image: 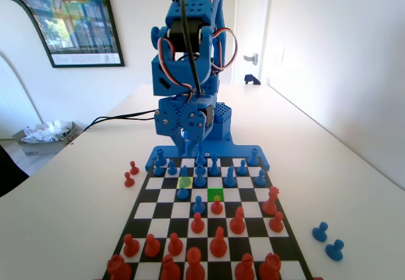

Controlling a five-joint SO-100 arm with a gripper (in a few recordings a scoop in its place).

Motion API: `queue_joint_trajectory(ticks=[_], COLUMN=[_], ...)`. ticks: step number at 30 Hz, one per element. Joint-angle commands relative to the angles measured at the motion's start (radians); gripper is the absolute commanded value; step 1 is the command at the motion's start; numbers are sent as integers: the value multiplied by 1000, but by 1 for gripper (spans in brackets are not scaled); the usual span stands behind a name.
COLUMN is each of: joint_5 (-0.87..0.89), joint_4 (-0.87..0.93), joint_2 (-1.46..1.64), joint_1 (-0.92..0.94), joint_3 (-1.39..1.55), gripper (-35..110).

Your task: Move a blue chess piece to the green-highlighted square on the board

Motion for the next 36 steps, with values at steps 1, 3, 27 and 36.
queue_joint_trajectory(ticks=[1,3,27,36], joint_5=[-11,-11,-31,-37], joint_4=[-26,-37,-181,-224], joint_2=[-8,-18,-98,-138], joint_1=[18,15,17,15], joint_3=[8,12,89,94], gripper=[7,8,8,8])
